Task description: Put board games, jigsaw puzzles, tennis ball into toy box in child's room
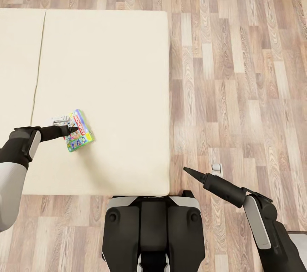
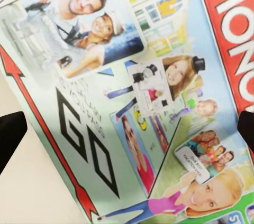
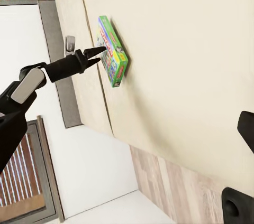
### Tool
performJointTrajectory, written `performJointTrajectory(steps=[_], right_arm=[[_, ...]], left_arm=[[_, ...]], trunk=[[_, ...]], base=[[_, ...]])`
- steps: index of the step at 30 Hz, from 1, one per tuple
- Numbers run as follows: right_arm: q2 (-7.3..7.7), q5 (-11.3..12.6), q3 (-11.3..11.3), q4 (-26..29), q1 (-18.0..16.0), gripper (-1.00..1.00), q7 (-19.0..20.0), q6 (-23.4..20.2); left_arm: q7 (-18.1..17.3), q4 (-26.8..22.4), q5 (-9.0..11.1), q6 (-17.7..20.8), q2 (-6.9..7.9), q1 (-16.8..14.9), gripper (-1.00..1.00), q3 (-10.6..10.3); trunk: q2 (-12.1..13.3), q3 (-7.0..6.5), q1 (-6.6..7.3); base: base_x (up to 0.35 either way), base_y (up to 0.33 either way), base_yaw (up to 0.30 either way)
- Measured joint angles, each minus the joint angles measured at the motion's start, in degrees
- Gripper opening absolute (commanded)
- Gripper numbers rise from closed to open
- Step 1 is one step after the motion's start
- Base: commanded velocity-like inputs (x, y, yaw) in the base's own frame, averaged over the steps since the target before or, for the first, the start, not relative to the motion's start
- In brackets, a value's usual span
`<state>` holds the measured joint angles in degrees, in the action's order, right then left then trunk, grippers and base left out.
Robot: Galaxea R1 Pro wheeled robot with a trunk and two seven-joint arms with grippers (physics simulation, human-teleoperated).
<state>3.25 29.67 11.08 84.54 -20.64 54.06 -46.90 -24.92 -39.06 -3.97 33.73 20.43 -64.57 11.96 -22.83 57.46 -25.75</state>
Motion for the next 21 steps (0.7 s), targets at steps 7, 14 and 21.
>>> performJointTrajectory(steps=[7,14,21], right_arm=[[0.00,-0.01,0.03,0.02,0.01,1.00,-0.01,0.00],[0.00,0.00,0.01,0.00,0.00,1.00,0.00,0.00],[0.00,-0.01,0.04,0.02,0.01,1.00,-0.01,0.00]], left_arm=[[-0.16,0.02,-0.02,0.00,-0.07,-0.01,1.00,-0.02],[-0.26,0.00,-0.01,0.00,-0.08,0.00,1.00,0.00],[-0.22,-0.03,0.00,-0.03,-0.15,0.00,1.00,-0.01]], trunk=[[0.00,0.00,0.00],[0.00,0.00,0.00],[0.00,0.00,0.00]], base=[[0.000,-0.116,0.000],[0.000,-0.079,0.000],[0.000,-0.191,0.000]])
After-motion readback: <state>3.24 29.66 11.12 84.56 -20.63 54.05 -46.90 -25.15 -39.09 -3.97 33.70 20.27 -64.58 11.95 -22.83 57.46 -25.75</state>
